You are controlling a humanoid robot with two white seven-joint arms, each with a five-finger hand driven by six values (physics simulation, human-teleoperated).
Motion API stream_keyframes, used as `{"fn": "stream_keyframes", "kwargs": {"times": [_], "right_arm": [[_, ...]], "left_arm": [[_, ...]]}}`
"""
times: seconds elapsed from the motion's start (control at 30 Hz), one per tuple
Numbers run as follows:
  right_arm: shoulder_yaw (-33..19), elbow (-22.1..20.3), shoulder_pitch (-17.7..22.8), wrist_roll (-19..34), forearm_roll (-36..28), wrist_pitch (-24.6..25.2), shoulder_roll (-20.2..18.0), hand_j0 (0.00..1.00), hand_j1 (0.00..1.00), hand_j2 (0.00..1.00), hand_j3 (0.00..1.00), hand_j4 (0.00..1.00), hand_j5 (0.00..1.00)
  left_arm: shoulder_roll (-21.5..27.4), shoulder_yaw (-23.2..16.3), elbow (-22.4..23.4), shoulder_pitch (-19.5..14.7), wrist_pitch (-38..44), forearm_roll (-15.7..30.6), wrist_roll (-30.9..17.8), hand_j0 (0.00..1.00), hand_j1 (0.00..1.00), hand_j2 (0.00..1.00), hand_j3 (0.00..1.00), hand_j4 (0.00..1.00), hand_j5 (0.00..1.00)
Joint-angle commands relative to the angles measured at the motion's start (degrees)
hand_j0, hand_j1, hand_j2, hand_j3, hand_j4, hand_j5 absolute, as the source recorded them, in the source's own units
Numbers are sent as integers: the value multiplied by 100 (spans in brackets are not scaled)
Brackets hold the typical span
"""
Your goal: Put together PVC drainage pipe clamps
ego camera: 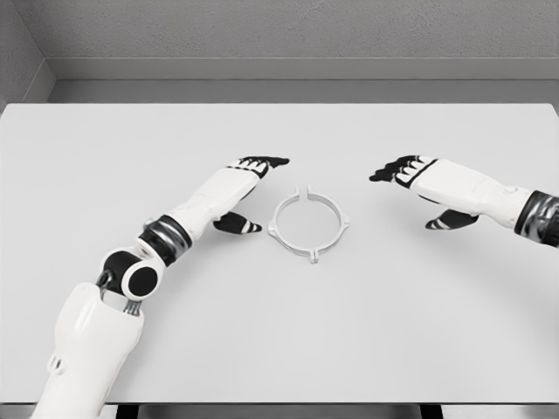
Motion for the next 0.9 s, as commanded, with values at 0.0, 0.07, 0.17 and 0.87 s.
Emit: {"fn": "stream_keyframes", "kwargs": {"times": [0.0,0.07,0.17,0.87], "right_arm": [[4,-7,0,-3,-36,18,11,100,100,100,100,100,100],[4,1,-9,-3,-36,18,11,100,100,100,100,100,100],[4,-7,-9,-3,-36,18,11,100,100,100,100,100,100],[4,-7,0,-3,-45,27,2,100,100,100,100,100,100]], "left_arm": [[-20,-21,19,0,10,22,3,100,100,100,100,100,100],[-46,-21,54,-9,36,13,3,100,100,100,100,100,100],[-55,-21,89,-9,54,13,3,100,100,100,100,100,100],[-222,-39,335,-88,71,-31,3,100,100,100,100,100,100]]}}
